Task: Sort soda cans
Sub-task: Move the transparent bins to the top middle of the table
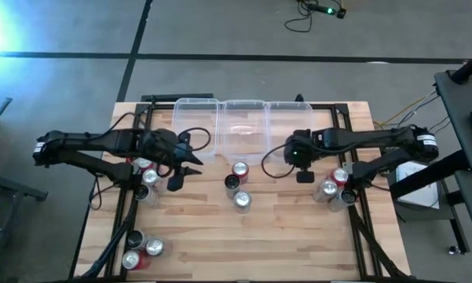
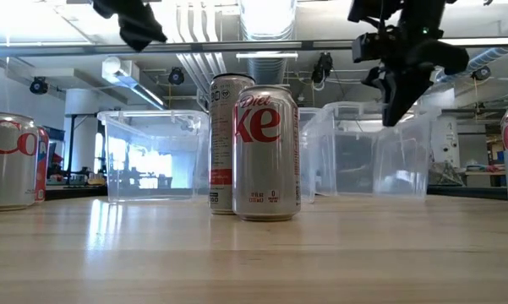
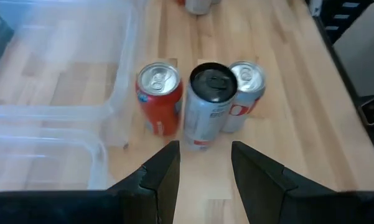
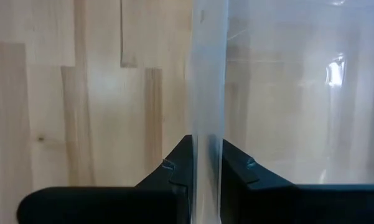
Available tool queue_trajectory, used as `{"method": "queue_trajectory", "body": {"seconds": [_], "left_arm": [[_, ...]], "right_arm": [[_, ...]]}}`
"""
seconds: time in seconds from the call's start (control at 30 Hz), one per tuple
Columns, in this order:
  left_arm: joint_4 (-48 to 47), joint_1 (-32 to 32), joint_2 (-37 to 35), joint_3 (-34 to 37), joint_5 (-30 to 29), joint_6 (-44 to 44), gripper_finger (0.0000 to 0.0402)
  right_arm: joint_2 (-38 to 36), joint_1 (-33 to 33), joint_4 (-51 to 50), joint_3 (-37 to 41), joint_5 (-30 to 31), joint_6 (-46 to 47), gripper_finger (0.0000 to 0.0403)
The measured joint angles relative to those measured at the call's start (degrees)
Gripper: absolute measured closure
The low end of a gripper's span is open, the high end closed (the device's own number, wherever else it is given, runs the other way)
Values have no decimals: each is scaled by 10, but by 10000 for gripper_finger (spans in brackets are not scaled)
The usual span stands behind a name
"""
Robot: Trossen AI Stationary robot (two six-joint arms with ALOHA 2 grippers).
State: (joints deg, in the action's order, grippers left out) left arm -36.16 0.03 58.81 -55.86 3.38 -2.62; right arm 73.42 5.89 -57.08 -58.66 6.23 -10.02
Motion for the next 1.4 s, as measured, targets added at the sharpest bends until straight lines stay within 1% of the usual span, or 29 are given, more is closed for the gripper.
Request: {"method": "queue_trajectory", "body": {"seconds": [0.1, 0.2, 0.3, 0.37, 0.47, 0.7, 0.83, 0.97, 1.13, 1.27, 1.33, 1.4], "left_arm": [[2, 1, 0, 4, -6, -1, 272], [6, 2, 0, 4, -11, 0, 272], [7, 2, 0, 5, -15, 0, 272], [8, 2, 0, 8, -25, 0, 272], [8, 5, 0, 19, -35, -1, 272], [12, 13, 0, 44, -38, 6, 272], [17, 25, 0, 51, -44, 14, 272], [36, 57, 0, 51, -43, 18, 272], [38, 92, 7, 54, -9, 41, 272], [36, 98, 26, 62, -6, 55, 272], [36, 99, 39, 66, -5, 61, 272], [38, 99, 50, 66, -19, 66, 272]], "right_arm": [[5, 0, -40, -33, -3, -2, 370], [-1, 0, -54, -71, -3, 1, 369], [-1, 1, -88, -90, 5, 0, 369], [-2, 1, -112, -91, 20, -1, 369], [-3, 2, -116, -72, 42, -1, 369], [18, 1, -67, -23, 47, 3, 369], [32, 1, -63, -24, 50, 5, 369], [35, 1, -48, -33, 47, 5, 369], [33, 1, -51, -42, 41, 10, 369], [33, 0, -54, -48, 37, 10, 369], [33, 0, -59, -54, 36, 10, 362], [33, 0, -67, -62, 36, 15, 348]]}}
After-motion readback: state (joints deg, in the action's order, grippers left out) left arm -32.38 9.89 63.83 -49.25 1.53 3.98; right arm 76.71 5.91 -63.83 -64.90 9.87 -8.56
